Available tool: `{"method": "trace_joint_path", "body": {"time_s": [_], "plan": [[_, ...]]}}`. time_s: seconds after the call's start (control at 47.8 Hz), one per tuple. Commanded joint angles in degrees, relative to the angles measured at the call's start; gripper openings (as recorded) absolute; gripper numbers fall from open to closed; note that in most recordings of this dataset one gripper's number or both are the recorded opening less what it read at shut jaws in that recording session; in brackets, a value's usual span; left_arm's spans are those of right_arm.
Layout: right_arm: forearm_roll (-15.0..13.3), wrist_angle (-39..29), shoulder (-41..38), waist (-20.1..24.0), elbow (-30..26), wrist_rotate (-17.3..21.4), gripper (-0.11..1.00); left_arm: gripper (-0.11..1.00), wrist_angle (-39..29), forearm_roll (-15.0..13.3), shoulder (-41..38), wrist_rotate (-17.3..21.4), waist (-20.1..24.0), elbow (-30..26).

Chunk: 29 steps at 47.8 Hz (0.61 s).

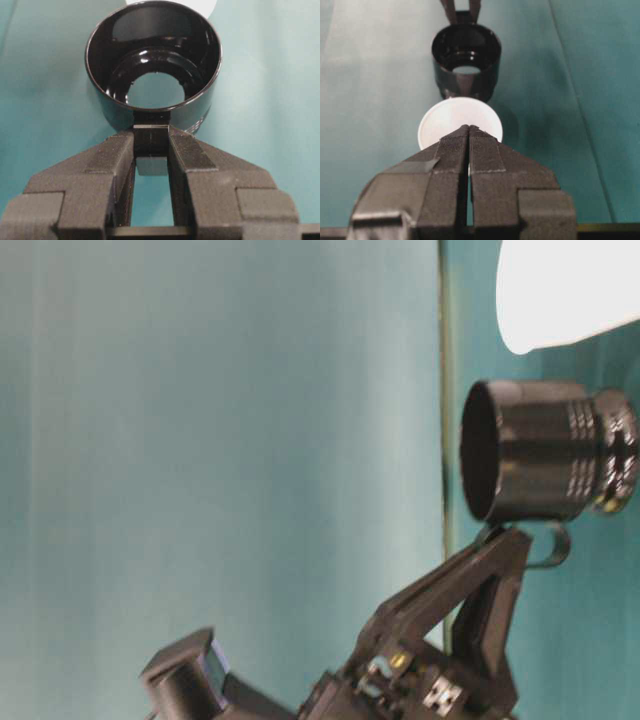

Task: Put the paper cup into the moved cup holder.
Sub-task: 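Slide the cup holder rightward next to the white paper cup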

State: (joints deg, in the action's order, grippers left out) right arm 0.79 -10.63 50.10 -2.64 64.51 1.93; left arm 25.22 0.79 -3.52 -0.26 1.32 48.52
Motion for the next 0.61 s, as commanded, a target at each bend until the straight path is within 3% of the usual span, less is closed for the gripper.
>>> {"method": "trace_joint_path", "body": {"time_s": [0.0,0.586], "plan": [[0.1,0.2,-0.3,-0.1,-1.6,0.5,0.02,0.19,-0.2,0.1,-0.8,0.1,-0.3,-1.4],[0.1,0.2,-0.4,-0.1,-1.6,0.5,0.02,0.19,-0.7,0.1,-4.0,-0.5,-1.0,-0.9]]}}
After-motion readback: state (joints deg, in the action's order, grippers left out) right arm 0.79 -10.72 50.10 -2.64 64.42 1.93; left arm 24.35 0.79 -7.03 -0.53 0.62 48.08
